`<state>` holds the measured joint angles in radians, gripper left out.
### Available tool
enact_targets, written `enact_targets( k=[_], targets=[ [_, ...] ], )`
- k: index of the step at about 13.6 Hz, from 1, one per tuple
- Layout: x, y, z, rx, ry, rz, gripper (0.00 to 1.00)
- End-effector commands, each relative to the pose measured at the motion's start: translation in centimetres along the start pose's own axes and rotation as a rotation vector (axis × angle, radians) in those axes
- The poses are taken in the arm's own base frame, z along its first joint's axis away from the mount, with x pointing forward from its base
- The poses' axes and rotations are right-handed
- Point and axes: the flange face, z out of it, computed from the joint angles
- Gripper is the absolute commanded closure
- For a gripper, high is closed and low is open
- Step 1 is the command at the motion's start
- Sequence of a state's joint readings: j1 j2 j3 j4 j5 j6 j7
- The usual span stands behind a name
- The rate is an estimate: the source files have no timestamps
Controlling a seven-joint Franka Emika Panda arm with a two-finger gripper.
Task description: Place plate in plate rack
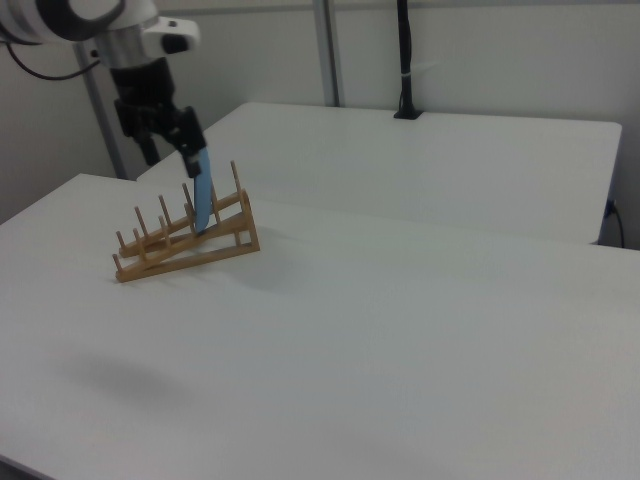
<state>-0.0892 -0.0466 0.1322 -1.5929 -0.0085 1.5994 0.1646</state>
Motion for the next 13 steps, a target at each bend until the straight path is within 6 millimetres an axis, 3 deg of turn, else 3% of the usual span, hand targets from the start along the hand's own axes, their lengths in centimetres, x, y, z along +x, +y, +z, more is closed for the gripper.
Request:
enact_targets(
  k=[1,3,5,13],
  targets=[
    [-0.6,5.1,-0.6,0.030,0.001,-0.109,0.00],
    [-0.6,7.0,-1.9,0.033,0.027,-0.067,0.00],
    [-0.5,8.1,-2.0,0.032,0.036,-0.043,0.00],
    [0.1,7.1,-1.1,0.033,0.053,-0.023,0.00]
  ],
)
